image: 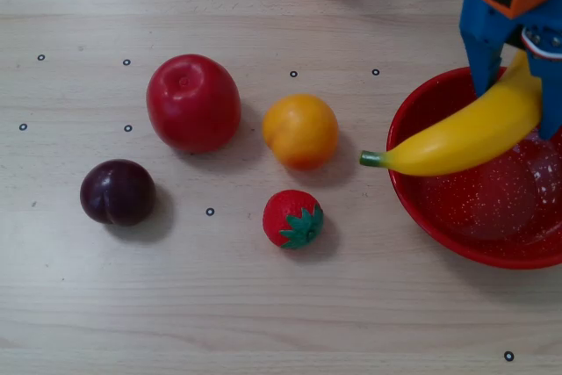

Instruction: Put the banana in the red bowl.

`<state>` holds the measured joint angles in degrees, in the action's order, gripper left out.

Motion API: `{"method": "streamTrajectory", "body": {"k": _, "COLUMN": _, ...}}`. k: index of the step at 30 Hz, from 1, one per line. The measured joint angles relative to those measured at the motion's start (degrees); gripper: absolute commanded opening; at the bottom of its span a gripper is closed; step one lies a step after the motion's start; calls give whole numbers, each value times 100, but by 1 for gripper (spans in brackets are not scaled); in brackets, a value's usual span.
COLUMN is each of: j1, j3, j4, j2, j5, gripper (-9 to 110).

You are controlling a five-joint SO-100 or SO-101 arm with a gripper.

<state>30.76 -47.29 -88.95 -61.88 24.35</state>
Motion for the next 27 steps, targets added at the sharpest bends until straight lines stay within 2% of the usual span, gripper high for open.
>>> {"method": "streamTrajectory", "body": {"k": 1, "j1": 0, "j3": 0, "j4": 0, "j2": 79, "j5": -9, "gripper": 2}}
{"method": "streamTrajectory", "body": {"k": 7, "j1": -9, "j3": 26, "j4": -9, "j2": 220, "j5": -211, "gripper": 37}}
{"method": "streamTrajectory", "body": {"k": 10, "j1": -9, "j3": 123, "j4": -123, "j2": 220, "j5": -492, "gripper": 46}}
{"method": "streamTrajectory", "body": {"k": 18, "j1": -9, "j3": 123, "j4": -123, "j2": 220, "j5": -835, "gripper": 47}}
{"method": "streamTrajectory", "body": {"k": 27, "j1": -79, "j3": 141, "j4": -299, "j2": 220, "j5": -896, "gripper": 31}}
